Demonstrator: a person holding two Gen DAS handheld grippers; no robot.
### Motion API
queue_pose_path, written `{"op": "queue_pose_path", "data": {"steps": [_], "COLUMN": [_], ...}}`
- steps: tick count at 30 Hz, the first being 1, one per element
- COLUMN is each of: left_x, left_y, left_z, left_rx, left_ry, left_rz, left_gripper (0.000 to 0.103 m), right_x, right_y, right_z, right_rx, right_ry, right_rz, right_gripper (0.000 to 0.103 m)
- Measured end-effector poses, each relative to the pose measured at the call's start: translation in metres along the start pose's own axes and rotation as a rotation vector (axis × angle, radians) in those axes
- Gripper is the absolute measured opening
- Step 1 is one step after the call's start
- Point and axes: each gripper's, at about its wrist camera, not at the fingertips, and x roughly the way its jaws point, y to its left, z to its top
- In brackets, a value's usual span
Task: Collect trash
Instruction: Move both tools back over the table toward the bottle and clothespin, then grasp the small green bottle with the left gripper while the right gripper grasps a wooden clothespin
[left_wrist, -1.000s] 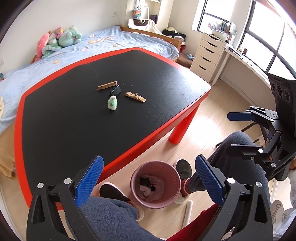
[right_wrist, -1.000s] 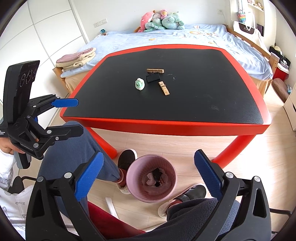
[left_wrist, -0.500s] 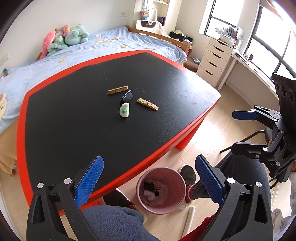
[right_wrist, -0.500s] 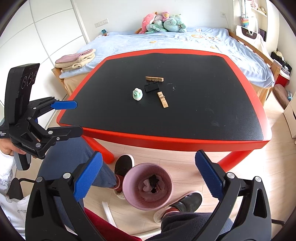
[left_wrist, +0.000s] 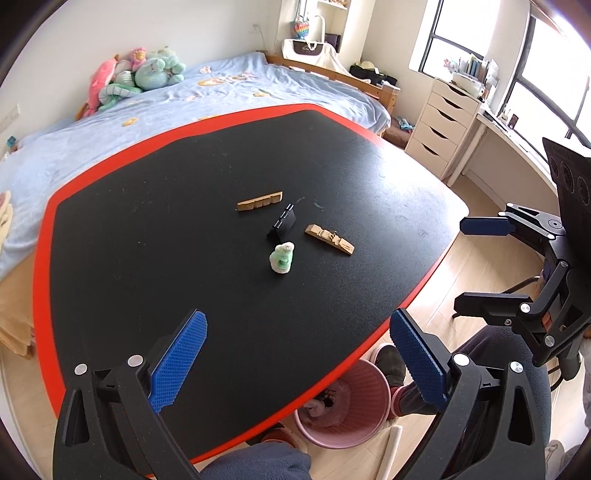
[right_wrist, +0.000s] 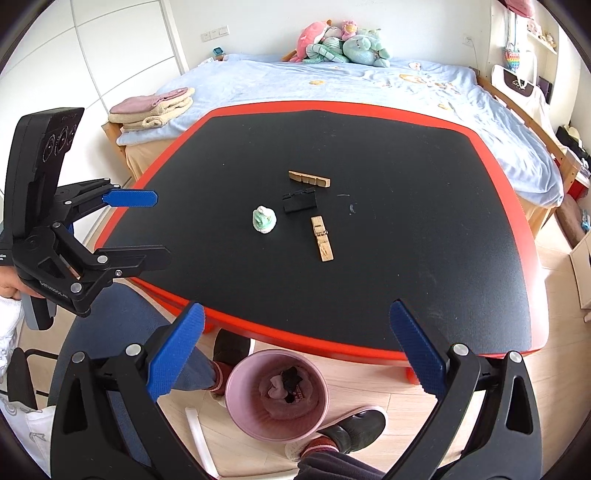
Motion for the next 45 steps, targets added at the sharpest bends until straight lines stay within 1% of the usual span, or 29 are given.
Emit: {"op": "queue_pose_path", "data": {"steps": [11,21,23,27,29,30,31,32,34,36,37,38,39,40,41,43,45], "left_x": [0.038,0.07,0.074,0.081,0.084,0.086,0.087,0.089,0.091,0.093,0.093,0.093,0.093,0.093,0.093,0.093,0.093], "left_y": [0.014,0.025,0.027,0.026,0.026,0.026,0.026,0.026,0.026,0.025,0.025,0.025,0.025,0.025,0.024,0.024,0.024], "left_z": [0.017,0.023,0.023,0.024,0.024,0.024,0.025,0.025,0.024,0.025,0.025,0.025,0.026,0.027,0.028,0.028,0.028], "left_rx": [0.01,0.038,0.045,0.059,0.065,0.068,0.07,0.072,0.075,0.077,0.08,0.082,0.083,0.083,0.086,0.091,0.093], "left_ry": [0.042,0.075,0.08,0.083,0.084,0.088,0.09,0.091,0.094,0.094,0.09,0.088,0.087,0.087,0.088,0.091,0.094], "left_rz": [-0.014,-0.027,-0.029,-0.033,-0.038,-0.037,-0.036,-0.037,-0.039,-0.043,-0.041,-0.038,-0.036,-0.034,-0.031,-0.029,-0.025], "left_gripper": [0.095,0.095,0.095,0.095,0.087,0.082,0.078,0.077,0.07,0.067,0.062,0.06,0.053,0.045,0.041,0.027,0.019], "right_x": [0.05,0.091,0.097,0.107,0.111,0.113,0.115,0.117,0.12,0.122,0.122,0.122,0.123,0.123,0.123,0.123,0.123], "right_y": [-0.017,-0.028,-0.03,-0.033,-0.033,-0.033,-0.033,-0.033,-0.033,-0.032,-0.032,-0.031,-0.031,-0.032,-0.031,-0.03,-0.029], "right_z": [0.024,0.042,0.043,0.047,0.048,0.049,0.049,0.049,0.049,0.049,0.049,0.049,0.05,0.05,0.05,0.051,0.05], "right_rx": [-0.028,-0.052,-0.053,-0.062,-0.07,-0.073,-0.075,-0.079,-0.089,-0.098,-0.101,-0.102,-0.103,-0.104,-0.107,-0.115,-0.118], "right_ry": [0.053,0.08,0.083,0.091,0.09,0.09,0.091,0.092,0.098,0.099,0.095,0.092,0.091,0.09,0.089,0.09,0.09], "right_rz": [-0.02,-0.01,-0.007,-0.011,-0.01,-0.011,-0.009,-0.007,-0.001,-0.003,-0.003,-0.004,-0.007,-0.011,-0.012,-0.013,-0.016], "right_gripper": [0.098,0.098,0.095,0.082,0.075,0.07,0.065,0.064,0.056,0.051,0.046,0.044,0.039,0.033,0.03,0.022,0.016]}}
